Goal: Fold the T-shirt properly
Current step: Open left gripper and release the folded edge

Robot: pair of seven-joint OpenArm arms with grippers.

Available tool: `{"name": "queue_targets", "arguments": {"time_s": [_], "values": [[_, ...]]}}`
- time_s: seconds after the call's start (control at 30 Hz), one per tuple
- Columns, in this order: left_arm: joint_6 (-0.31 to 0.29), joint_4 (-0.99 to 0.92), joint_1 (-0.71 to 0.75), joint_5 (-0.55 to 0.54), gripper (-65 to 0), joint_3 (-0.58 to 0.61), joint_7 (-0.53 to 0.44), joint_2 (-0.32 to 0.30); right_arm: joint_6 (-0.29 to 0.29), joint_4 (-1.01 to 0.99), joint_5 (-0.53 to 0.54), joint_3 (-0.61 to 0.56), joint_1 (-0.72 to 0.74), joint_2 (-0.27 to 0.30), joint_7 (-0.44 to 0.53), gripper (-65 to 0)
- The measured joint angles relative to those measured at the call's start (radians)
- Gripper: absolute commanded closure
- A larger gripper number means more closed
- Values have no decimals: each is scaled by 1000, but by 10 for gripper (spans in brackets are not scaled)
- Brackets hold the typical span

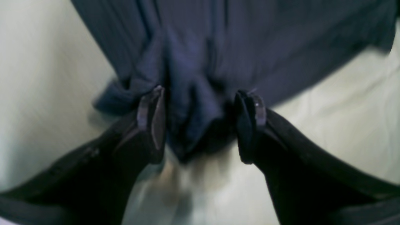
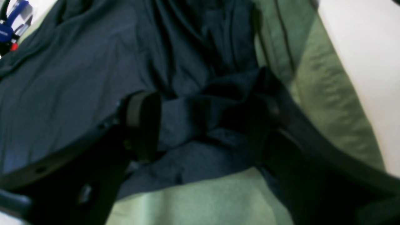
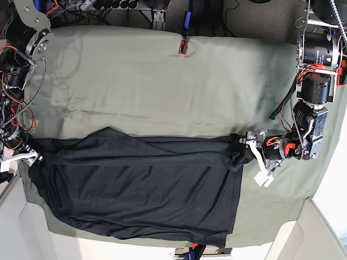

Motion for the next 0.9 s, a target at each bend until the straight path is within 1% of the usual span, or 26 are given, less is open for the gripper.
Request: {"name": "queue_targets", "arguments": {"time_s": [0.07,0.1,0.17,0.23,0.33,0.37,0.43,0.53,0.63,0.67,0.73,0.77,0.83,0.9], "values": [[0,0,-4,-63,-362,0,39,0,0,0,40,0,0,3,0,-411],[0,1,-5,-90,-362,-3,41,-2,0,2,62,0,0,5,-2,-411],[0,11,-3,-161,-362,-32,69,-15,8,19,98,0,-3,14,-14,-411],[3,45,-4,-245,-361,-60,167,-50,33,70,121,3,-4,25,-71,-411],[2,123,8,-404,-361,-67,349,-98,44,194,187,17,-45,35,-127,-411],[0,142,19,-453,-361,-67,386,-108,45,232,194,24,-67,35,-142,-411],[-1,166,49,-513,-361,-65,407,-115,45,270,194,29,-102,36,-173,-411],[-1,182,77,-531,-361,-65,414,-117,45,275,201,29,-149,34,-184,-411],[-1,187,119,-560,-361,-65,404,-112,29,278,210,27,-206,23,-164,-411],[0,186,138,-562,-361,-66,405,-105,15,278,211,27,-232,23,-142,-411],[0,185,172,-554,-361,-66,412,-79,6,274,201,27,-273,20,-105,-411],[0,185,181,-546,-361,-65,411,-63,-10,271,194,29,-288,19,-89,-411],[0,185,183,-517,-361,-64,397,-38,-17,257,179,32,-290,12,-65,-411],[0,185,180,-496,-361,-65,370,-25,-39,247,160,32,-273,-5,-35,-411]]}}
